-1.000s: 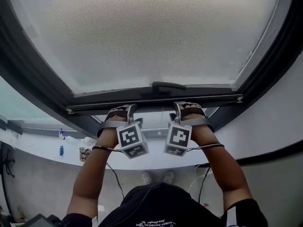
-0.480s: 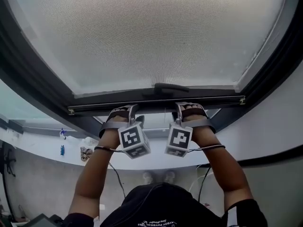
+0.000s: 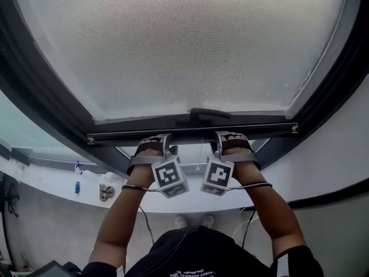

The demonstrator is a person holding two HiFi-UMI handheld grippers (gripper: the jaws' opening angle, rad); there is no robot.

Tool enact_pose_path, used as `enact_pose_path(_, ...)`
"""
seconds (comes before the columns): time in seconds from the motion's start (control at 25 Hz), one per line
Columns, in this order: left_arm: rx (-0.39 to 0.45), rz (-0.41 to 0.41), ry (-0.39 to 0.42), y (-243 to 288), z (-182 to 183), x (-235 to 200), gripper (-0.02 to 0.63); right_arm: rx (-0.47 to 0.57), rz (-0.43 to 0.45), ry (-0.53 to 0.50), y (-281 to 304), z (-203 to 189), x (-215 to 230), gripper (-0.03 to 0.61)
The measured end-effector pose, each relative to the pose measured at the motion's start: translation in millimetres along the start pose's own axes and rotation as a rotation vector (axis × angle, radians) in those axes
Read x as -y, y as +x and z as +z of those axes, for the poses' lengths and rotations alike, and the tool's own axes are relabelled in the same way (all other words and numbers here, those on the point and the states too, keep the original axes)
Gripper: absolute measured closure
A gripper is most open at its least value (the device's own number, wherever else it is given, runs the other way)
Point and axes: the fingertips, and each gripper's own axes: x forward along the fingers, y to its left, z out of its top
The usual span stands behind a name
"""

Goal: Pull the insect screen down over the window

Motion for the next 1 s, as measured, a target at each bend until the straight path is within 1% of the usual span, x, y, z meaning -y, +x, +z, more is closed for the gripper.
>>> enact_pose_path(0.08, -0.008, 0.012, -0.001, 2, 0, -3, 0.449, 0.006, 0.005, 0.011, 1, 0, 1, 0.428)
enact_pose_path(0.12, -0.011, 0.024, -0.003, 2, 1, -7, 0.462, 0.015, 0.012, 0.025, 2, 0, 2, 0.428)
enact_pose_path(0.16, -0.014, 0.035, -0.006, 3, 1, -9, 0.504, 0.028, 0.02, 0.044, 1, 0, 4, 0.435)
enact_pose_path(0.2, -0.015, 0.038, -0.011, 3, 1, -11, 0.505, 0.044, 0.024, 0.062, 0, 1, 7, 0.46)
enact_pose_path(0.24, -0.015, 0.033, -0.015, 2, 1, -11, 0.505, 0.057, 0.024, 0.073, 0, 1, 8, 0.463)
enact_pose_path(0.36, -0.019, 0.021, -0.005, 0, 0, -12, 0.505, 0.081, 0.0, 0.073, -1, -1, 9, 0.462)
enact_pose_path(0.48, -0.027, 0.026, 0.006, 0, 0, -12, 0.504, 0.085, -0.023, 0.072, -3, 0, 10, 0.456)
enact_pose_path(0.76, -0.041, 0.061, 0.014, -1, -2, -12, 0.504, 0.078, -0.024, 0.044, -4, 1, 10, 0.456)
enact_pose_path(0.88, -0.035, 0.098, -0.009, -6, -3, -13, 0.503, 0.116, -0.046, 0.072, -14, 3, 13, 0.456)
enact_pose_path(1.0, -0.006, 0.14, -0.091, -22, -3, -23, 0.505, 0.135, -0.081, 0.094, -24, -3, 20, 0.456)
